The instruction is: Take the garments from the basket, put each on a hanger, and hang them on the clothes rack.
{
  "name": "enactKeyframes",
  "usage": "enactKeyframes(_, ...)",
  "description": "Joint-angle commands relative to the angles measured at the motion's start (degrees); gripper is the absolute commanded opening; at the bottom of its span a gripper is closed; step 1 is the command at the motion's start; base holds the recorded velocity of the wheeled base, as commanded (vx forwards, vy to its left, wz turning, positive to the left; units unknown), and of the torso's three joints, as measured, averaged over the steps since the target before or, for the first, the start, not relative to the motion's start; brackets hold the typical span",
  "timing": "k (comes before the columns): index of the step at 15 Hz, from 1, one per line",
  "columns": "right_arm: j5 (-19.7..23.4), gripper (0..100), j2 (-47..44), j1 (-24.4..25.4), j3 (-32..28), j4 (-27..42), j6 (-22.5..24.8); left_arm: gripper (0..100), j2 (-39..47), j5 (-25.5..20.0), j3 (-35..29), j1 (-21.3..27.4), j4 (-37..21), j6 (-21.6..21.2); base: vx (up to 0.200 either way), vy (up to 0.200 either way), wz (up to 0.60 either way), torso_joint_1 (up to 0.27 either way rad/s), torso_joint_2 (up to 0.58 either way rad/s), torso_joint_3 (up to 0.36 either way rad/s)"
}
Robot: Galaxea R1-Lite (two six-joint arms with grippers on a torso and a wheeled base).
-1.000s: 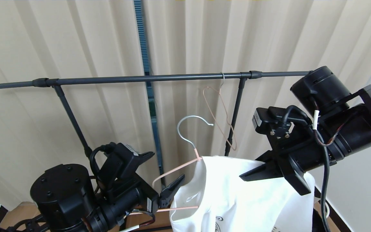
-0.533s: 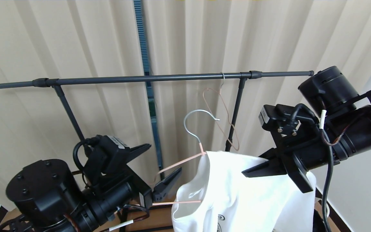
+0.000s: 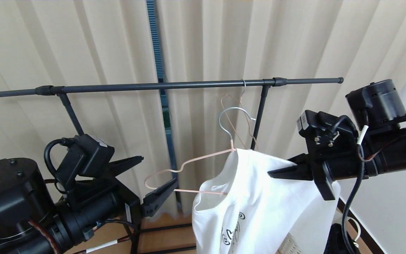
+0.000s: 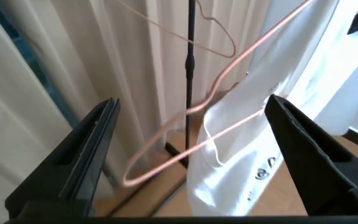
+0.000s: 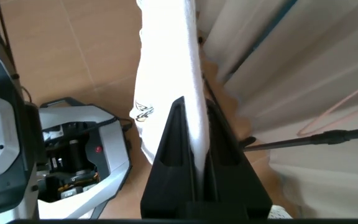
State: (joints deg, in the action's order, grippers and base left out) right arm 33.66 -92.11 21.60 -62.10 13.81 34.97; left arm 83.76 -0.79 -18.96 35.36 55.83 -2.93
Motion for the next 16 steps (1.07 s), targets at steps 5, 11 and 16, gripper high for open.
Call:
enactKeyframes(5,0.4,0,2.9,-1.6,1.1,-3.2,-1.6,100,-2.6,5.7,-6.0,7.3,-26.8,14.4,0.0,0.0,0.0,0.0,0.0,0.0)
enactKeyframes(11,0.4,0,4.1,-1.5,1.1,-3.7,-4.9,100,12.7,9.4,-15.0,11.6,-28.2,18.8,0.0,0.0,0.0,0.0,0.0,0.0)
enactKeyframes(16,0.4,0,4.7,-1.1,1.4,-3.9,-5.3,100,19.8,9.9,-20.2,11.6,-27.7,21.3,0.0,0.0,0.0,0.0,0.0,0.0)
